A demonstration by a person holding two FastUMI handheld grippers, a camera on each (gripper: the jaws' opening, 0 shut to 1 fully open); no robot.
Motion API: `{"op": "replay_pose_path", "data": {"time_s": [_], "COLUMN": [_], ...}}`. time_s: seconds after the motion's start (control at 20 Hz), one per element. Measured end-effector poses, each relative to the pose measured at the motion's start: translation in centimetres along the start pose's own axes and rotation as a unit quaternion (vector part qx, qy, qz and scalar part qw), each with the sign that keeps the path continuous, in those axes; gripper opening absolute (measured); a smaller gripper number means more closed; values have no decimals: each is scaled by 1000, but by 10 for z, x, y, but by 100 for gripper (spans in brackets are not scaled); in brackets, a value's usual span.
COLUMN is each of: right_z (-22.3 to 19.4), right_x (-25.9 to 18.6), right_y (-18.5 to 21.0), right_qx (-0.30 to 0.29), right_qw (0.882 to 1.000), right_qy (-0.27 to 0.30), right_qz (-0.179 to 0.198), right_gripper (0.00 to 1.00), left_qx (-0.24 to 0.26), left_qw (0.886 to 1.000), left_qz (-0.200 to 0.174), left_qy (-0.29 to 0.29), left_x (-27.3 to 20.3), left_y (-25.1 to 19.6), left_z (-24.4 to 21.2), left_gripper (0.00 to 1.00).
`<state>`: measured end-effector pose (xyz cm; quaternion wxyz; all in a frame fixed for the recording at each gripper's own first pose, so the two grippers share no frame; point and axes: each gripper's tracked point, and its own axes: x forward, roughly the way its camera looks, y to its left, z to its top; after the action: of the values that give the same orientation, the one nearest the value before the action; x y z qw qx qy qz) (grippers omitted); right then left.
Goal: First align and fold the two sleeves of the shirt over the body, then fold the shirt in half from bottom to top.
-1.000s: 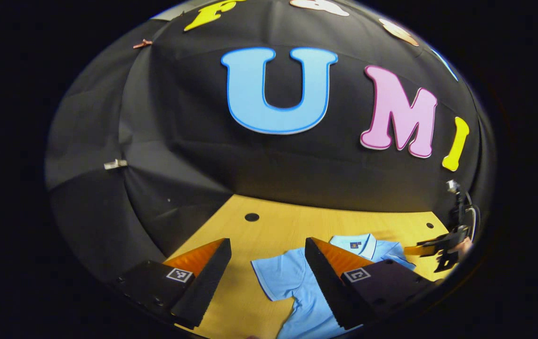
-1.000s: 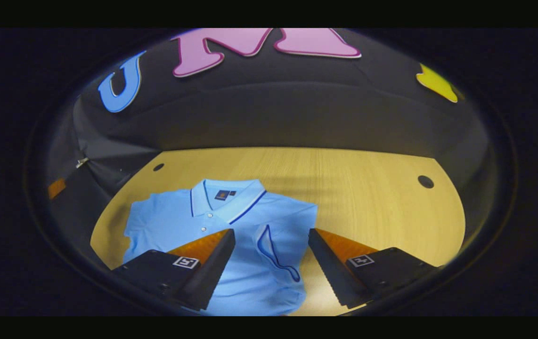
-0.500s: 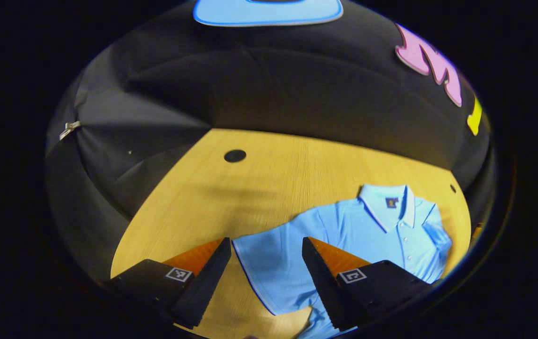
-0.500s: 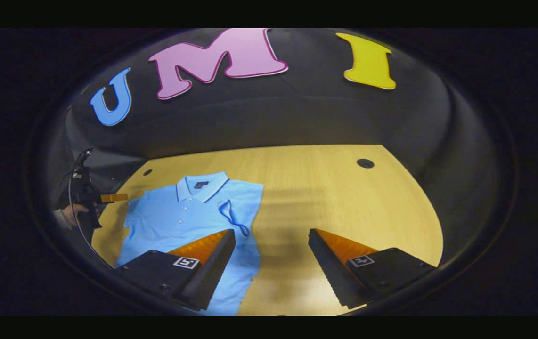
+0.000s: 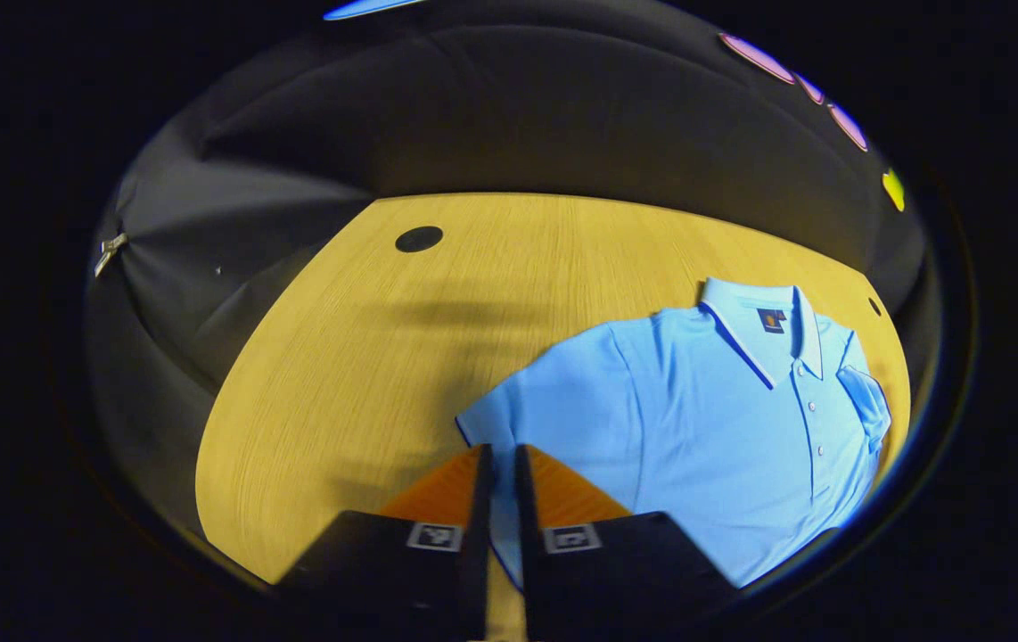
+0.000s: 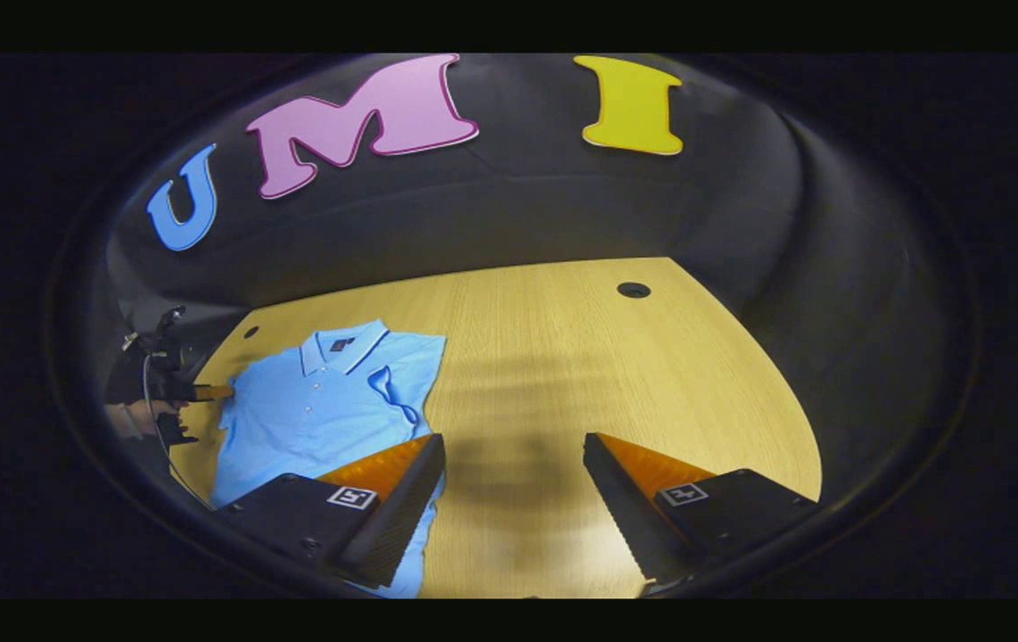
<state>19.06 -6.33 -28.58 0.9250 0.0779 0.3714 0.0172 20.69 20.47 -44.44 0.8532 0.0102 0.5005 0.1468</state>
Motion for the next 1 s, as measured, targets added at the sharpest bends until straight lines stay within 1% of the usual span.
{"op": "replay_pose_path", "data": {"time_s": [0.05, 0.1, 0.25, 0.3, 0.4, 0.45, 0.65, 0.75, 0.8, 0.85, 0.9, 1.0], "right_z": [1, 2, 1, 1, 1, 1, -1, -5, -7, -9, -13, -21], "right_x": [0, 1, 1, 0, 1, 0, -2, -4, -6, -7, -7, -8], "right_y": [2, 3, 7, 9, 13, 16, 23, 22, 21, 19, 19, 15], "right_qx": [0, -1, -2, -3, -5, -5, -11, -17, -19, -17, -14, -9], "right_qw": [1000, 1000, 1000, 1000, 1000, 1000, 1000, 1000, 1000, 1000, 1000, 1000], "right_qy": [-2, -4, -4, -6, -9, -10, -12, -12, -12, -11, -7, -1], "right_qz": [1, 2, 5, 8, 13, 16, 22, 20, 19, 18, 18, 17], "right_gripper": [92, 98, 98, 98, 98, 98, 98, 98, 98, 92, 91, 91], "left_qx": [-3, -5, -8, -10, -10, -3, 19, 39, 50, 59, 64, 68], "left_qw": [1000, 1000, 999, 997, 992, 990, 979, 976, 976, 976, 976, 979], "left_qz": [4, 0, -34, -54, -107, -126, -182, -199, -205, -205, -206, -193], "left_qy": [1, -3, -37, -50, -62, -65, -84, -74, -60, -47, -30, 2], "left_x": [-1, -1, -16, -23, -39, -45, -63, -63, -62, -57, -52, -43], "left_y": [-1, -3, -18, -27, -53, -63, -104, -122, -129, -133, -138, -139], "left_z": [1, 2, 21, 29, 38, 40, 49, 42, 35, 26, 16, -6], "left_gripper": [14, 13, 13, 12, 12, 12, 13, 13, 14, 16, 17, 49]}}
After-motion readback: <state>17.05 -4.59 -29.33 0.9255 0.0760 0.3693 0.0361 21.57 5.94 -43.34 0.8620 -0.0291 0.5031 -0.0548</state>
